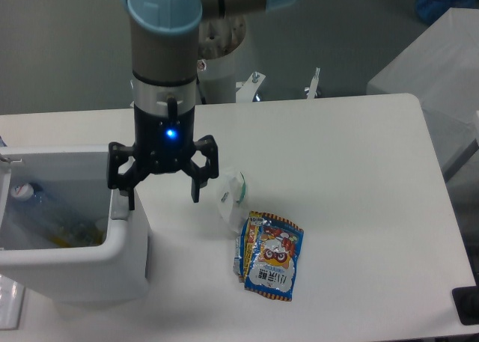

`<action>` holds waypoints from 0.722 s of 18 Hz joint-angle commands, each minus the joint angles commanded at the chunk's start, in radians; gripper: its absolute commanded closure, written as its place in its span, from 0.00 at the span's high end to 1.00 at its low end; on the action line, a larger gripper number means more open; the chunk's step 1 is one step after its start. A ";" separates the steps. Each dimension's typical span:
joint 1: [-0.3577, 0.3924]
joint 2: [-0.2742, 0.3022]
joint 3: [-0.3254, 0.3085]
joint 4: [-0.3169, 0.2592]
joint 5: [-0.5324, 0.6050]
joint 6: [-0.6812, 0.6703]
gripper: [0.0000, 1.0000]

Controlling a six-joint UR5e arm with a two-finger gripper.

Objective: Open the trash can
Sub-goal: 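Raise the gripper and move it away from the open trash can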

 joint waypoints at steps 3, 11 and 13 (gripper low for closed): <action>0.058 -0.003 0.043 0.000 0.002 0.003 1.00; 0.181 0.009 0.026 -0.047 0.098 0.316 1.00; 0.201 0.009 0.020 -0.093 0.127 0.424 1.00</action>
